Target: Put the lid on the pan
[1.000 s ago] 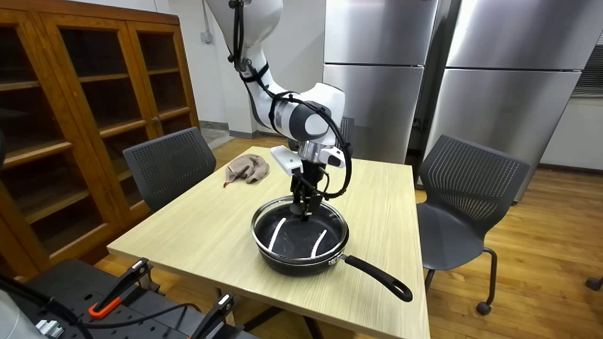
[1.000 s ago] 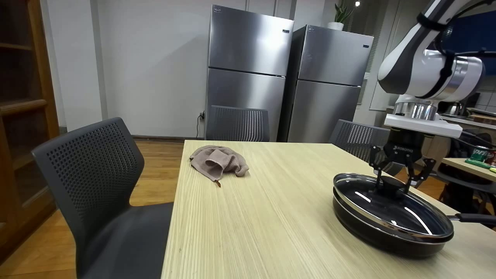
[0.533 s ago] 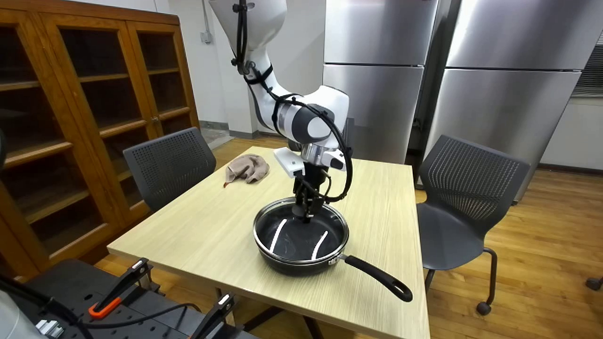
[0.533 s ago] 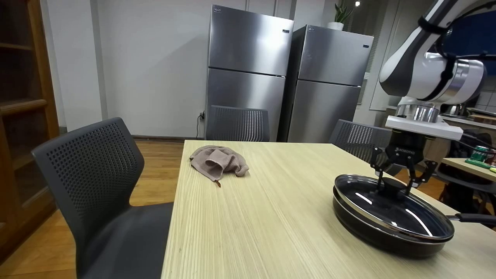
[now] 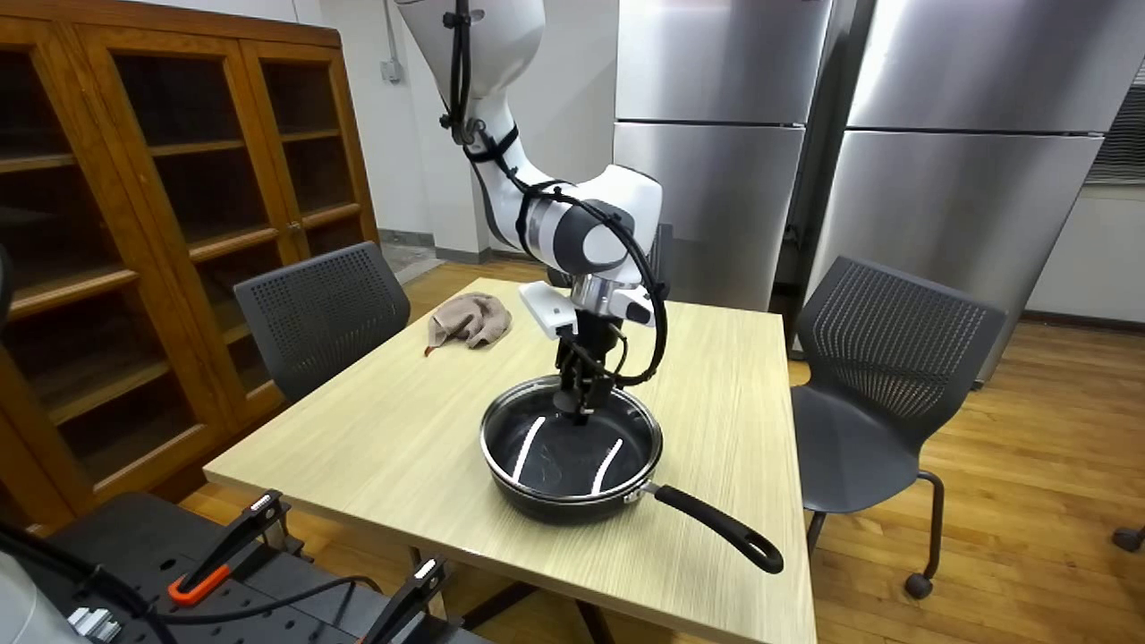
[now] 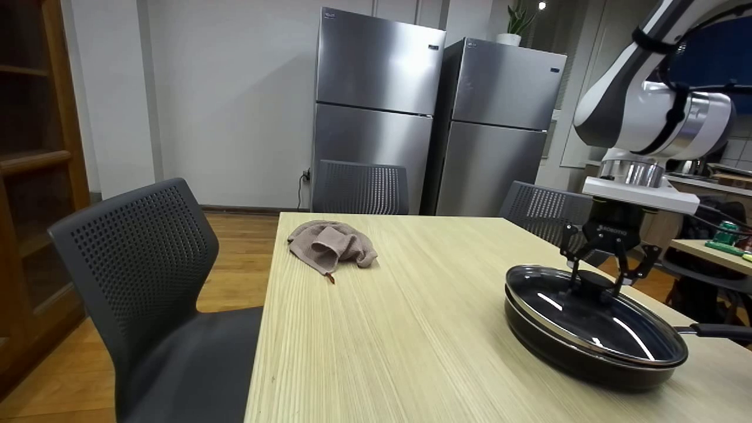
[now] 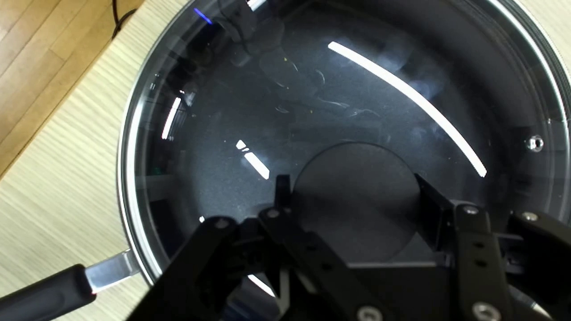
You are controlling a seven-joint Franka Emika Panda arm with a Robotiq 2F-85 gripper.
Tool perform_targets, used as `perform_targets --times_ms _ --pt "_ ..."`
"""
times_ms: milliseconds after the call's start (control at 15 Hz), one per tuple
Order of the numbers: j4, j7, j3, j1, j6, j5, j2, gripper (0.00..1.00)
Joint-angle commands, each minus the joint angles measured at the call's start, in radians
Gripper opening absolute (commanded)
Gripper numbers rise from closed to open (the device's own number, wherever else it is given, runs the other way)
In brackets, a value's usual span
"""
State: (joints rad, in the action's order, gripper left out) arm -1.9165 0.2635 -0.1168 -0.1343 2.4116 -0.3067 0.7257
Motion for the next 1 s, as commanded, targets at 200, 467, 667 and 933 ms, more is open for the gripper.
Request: perform_targets --times_ms 200,467,667,933 --pt "0.028 0.012 0.019 -0.017 -0.026 -0.020 0.002 0.38" --pt "0.024 0.013 0.019 -0.016 -0.021 -0.026 -0.001 0.38" --pt "0.020 0.016 0.017 -0.014 -0.016 -0.028 -0.004 0.38" --pt "0.001 0.038 0.006 0.001 0.004 -0.022 -0.014 0.38"
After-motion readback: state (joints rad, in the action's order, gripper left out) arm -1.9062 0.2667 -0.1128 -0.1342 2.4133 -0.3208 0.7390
